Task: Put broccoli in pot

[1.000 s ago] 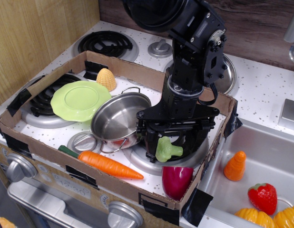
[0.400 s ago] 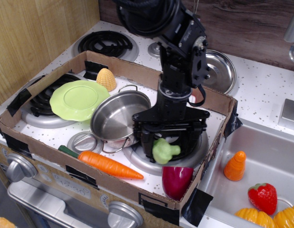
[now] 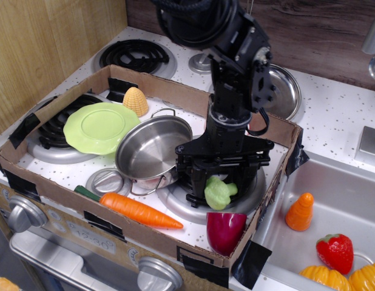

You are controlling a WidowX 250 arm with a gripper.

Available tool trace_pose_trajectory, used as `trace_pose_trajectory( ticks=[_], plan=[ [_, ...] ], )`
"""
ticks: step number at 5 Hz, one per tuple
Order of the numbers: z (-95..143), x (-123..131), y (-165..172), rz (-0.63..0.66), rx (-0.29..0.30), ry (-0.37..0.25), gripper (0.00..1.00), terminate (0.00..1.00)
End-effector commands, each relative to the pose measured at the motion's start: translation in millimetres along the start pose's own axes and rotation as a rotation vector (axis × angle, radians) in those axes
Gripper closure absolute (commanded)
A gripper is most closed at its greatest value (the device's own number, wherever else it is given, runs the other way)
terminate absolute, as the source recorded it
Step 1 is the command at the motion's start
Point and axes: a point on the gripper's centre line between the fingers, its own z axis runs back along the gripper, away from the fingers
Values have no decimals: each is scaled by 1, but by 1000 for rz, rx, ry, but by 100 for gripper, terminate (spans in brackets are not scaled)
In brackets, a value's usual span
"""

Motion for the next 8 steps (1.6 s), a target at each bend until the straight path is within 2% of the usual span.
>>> trace_pose_trajectory(
  ticks=[1, 3, 4, 6, 7, 8],
  plan=[
    [32, 13, -6, -27, -7, -45, 100, 0],
    [100, 26, 6, -59, 64, -97, 100, 0],
    [114, 42, 21, -100, 120, -138, 100, 0],
    [87, 73, 55, -238, 136, -197, 100, 0],
    [75, 80, 61, -253, 128, -170, 100, 0],
    [68, 82, 60, -277, 90, -152, 0, 0]
  ],
)
